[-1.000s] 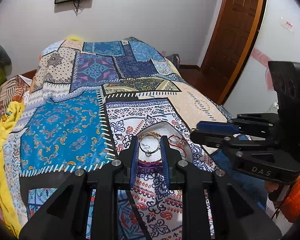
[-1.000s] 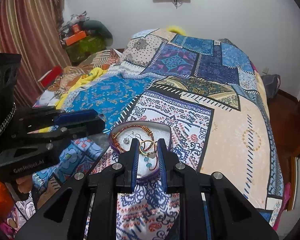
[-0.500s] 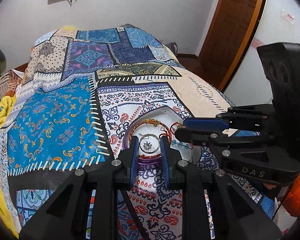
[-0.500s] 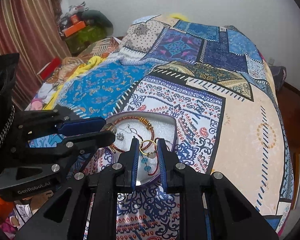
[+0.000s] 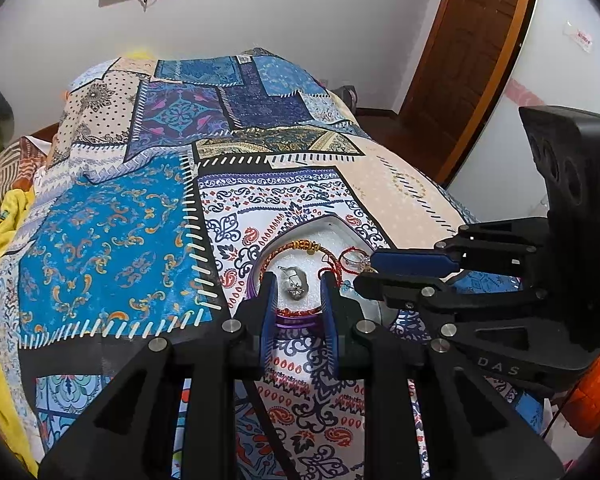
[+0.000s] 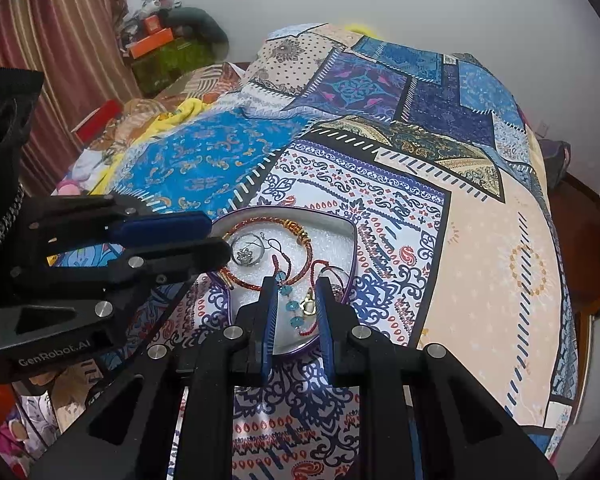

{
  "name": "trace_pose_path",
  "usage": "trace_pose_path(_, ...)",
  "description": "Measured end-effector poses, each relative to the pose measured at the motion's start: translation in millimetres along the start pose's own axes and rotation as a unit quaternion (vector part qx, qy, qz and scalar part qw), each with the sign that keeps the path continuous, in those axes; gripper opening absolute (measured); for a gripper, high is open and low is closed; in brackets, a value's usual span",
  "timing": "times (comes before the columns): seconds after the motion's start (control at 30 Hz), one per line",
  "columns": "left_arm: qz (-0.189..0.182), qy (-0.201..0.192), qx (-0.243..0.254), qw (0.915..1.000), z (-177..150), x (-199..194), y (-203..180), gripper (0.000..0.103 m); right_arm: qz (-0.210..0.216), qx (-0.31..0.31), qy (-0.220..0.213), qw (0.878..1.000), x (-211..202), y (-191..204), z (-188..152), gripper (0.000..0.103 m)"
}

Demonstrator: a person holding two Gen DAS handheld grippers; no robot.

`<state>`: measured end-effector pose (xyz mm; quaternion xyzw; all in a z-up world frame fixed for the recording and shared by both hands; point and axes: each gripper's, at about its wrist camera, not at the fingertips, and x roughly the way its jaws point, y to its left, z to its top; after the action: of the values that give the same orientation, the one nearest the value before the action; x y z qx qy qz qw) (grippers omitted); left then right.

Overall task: Organize jewelry
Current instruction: 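Lower both held rings into the tin and open both tools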

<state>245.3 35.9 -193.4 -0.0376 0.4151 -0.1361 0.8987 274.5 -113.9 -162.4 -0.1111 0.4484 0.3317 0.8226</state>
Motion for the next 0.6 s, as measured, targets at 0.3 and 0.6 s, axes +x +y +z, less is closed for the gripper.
trace_pose_path(0.3,0.017,-0.015,0.003,0.9997,0,-24,0,0.02,0.0,0.003,-0.007,1.0,-12,1,3,0.02)
trace_pose_path(0.6,0.025,0.013,-0.003,0.9996,-22,-31,1,0.021,-0.01,0.006,-0.017,1.0,-32,3,-10,0.035)
